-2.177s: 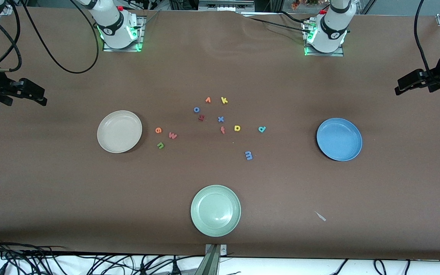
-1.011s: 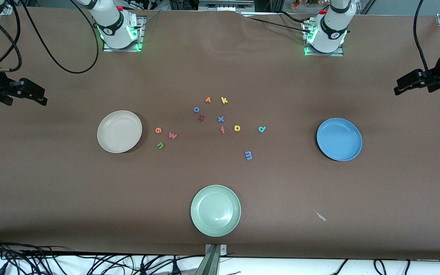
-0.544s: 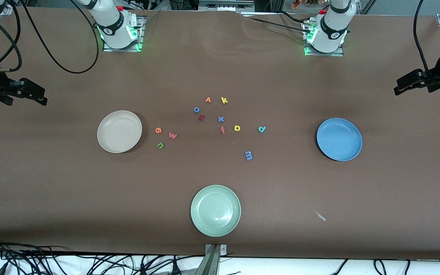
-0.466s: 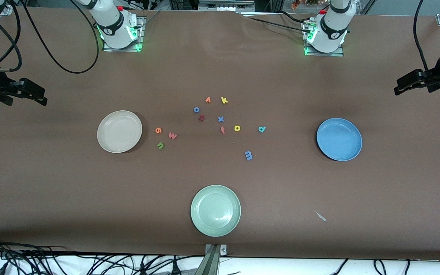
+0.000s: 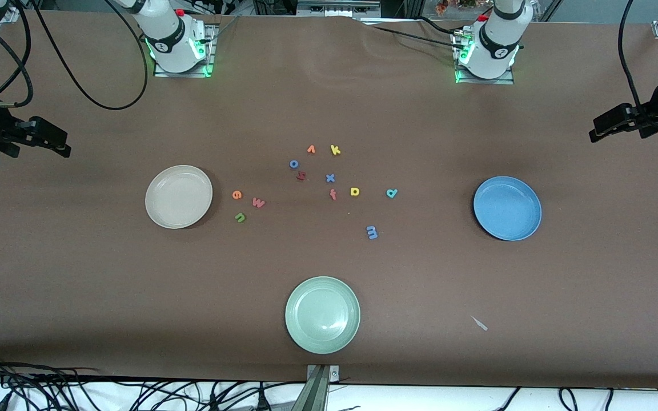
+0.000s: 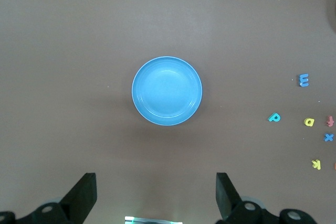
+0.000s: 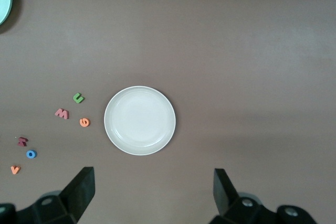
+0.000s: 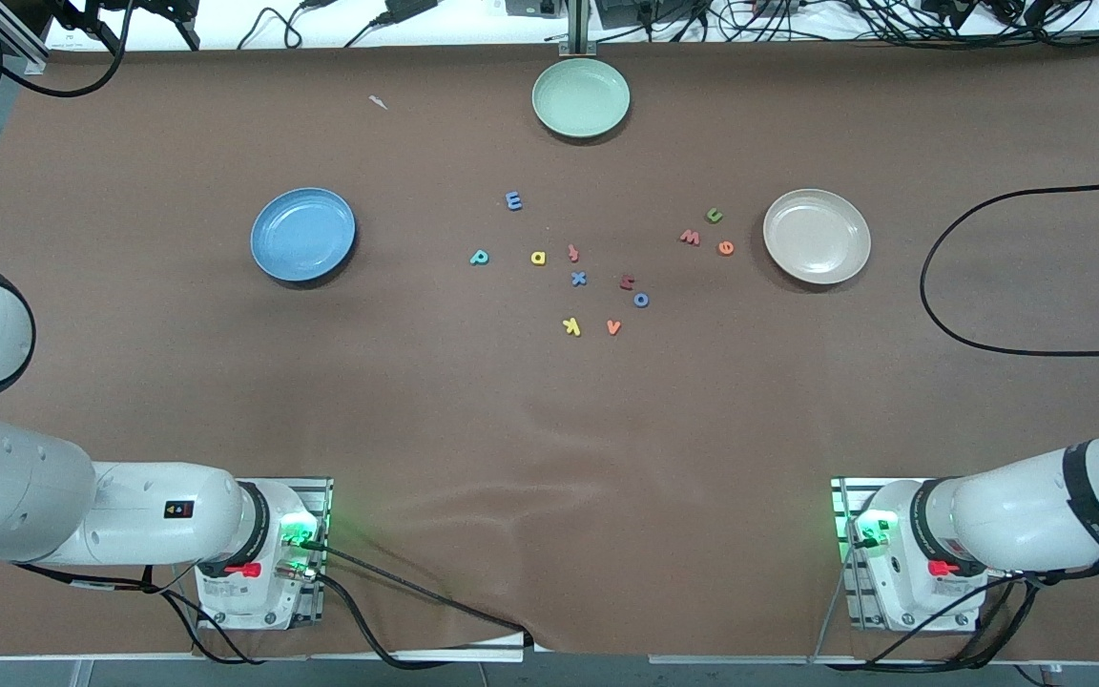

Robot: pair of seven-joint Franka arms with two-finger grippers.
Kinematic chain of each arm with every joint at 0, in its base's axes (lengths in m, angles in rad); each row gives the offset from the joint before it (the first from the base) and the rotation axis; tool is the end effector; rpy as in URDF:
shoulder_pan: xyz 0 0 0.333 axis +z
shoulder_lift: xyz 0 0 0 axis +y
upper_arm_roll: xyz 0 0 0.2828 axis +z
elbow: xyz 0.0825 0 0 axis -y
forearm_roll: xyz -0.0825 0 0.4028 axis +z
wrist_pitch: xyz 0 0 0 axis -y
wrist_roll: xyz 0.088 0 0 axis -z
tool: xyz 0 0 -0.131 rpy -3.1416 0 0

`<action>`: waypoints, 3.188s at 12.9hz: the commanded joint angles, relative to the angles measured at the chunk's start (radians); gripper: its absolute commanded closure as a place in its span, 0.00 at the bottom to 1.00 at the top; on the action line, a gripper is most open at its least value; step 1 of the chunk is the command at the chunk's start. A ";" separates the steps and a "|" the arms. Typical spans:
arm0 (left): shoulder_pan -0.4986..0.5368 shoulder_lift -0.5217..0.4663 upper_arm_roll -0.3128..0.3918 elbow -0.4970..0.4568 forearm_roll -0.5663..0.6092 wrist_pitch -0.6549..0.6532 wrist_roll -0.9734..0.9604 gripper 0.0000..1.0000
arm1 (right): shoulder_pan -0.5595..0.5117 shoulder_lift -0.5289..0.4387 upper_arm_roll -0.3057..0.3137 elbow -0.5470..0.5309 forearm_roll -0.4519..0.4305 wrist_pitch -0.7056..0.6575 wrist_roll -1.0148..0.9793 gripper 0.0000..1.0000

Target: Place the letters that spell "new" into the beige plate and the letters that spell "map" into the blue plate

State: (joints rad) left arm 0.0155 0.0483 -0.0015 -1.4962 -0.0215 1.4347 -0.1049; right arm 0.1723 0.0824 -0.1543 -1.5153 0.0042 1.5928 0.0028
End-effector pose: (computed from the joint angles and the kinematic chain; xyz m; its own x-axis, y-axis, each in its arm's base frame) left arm 0.5697 0.0049 0.5647 0.9871 0.1156 -0.1112 0.1174 -0.9930 0.0100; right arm 0.5974 0.0143 0.5488 0.9999 0.0156 -0.0039 0.0156 -0.9998 0.0085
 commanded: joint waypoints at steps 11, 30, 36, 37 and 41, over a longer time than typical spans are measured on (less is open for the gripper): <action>0.000 -0.001 0.000 -0.001 -0.014 0.009 0.005 0.00 | 0.001 -0.004 0.001 0.006 0.007 -0.013 0.014 0.00; -0.219 0.263 -0.135 -0.204 -0.066 0.439 -0.082 0.00 | 0.001 0.017 0.002 0.014 0.048 0.004 0.013 0.00; -0.373 0.323 -0.190 -0.466 0.037 0.866 -0.234 0.00 | 0.027 0.048 0.006 0.014 0.034 0.010 0.010 0.00; -0.385 0.349 -0.190 -0.464 0.058 0.883 -0.239 0.00 | 0.027 0.048 0.004 0.014 0.037 0.010 0.011 0.00; -0.420 0.449 -0.190 -0.461 0.169 0.943 -0.251 0.00 | 0.026 0.050 0.002 0.014 0.046 0.012 0.011 0.00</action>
State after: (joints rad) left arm -0.3922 0.4587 -0.1997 -1.9717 0.0946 2.3578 -0.3395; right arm 0.1971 0.1306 -0.1488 -1.5155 0.0345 1.6045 0.0033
